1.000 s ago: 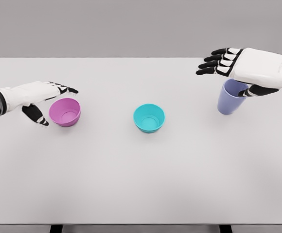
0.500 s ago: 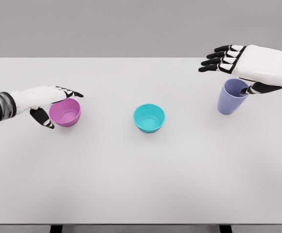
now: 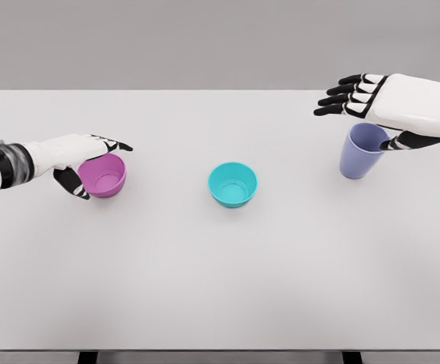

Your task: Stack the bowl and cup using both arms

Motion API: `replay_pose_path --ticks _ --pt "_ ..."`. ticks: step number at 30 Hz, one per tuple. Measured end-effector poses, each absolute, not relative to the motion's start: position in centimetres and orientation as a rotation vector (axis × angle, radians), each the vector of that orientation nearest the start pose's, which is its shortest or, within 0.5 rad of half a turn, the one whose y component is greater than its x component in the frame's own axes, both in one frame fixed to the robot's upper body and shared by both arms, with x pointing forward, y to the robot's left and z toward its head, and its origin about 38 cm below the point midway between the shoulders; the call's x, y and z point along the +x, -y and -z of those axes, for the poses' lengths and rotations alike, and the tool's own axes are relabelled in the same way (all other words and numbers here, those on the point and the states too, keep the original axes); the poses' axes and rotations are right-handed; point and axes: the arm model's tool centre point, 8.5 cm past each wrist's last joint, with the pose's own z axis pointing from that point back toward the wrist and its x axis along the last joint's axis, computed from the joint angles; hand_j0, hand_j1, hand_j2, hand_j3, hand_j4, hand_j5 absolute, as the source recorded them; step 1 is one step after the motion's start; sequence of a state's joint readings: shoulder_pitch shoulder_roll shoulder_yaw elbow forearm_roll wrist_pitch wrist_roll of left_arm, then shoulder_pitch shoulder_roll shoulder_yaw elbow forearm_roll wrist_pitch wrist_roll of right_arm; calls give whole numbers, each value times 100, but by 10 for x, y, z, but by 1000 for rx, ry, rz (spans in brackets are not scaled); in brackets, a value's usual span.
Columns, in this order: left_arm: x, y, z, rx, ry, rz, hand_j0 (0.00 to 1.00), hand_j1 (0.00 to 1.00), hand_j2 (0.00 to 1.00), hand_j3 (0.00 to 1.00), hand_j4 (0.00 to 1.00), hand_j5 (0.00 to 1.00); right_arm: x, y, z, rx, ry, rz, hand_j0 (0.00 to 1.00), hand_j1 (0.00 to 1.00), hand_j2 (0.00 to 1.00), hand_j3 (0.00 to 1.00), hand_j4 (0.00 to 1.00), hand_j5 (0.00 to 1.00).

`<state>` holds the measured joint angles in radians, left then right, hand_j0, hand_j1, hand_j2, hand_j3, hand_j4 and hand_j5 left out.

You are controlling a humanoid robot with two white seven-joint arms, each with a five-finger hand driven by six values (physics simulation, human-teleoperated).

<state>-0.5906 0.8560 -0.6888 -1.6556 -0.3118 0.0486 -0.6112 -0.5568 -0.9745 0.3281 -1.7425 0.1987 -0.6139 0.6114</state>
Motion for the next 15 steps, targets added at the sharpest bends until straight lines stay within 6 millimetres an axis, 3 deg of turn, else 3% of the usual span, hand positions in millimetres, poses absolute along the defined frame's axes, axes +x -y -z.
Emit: replay_pose_path --ticks 8,15 --pt "427 -294 -189 423 1057 1752 100 100 100 100 100 100 380 324 -299 610 -2134 2853 100 100 100 100 100 100" --pt "426 -293 -185 420 1048 1758 100 100 100 100 100 100 384 331 -304 650 -2135 2857 100 100 100 100 100 100"
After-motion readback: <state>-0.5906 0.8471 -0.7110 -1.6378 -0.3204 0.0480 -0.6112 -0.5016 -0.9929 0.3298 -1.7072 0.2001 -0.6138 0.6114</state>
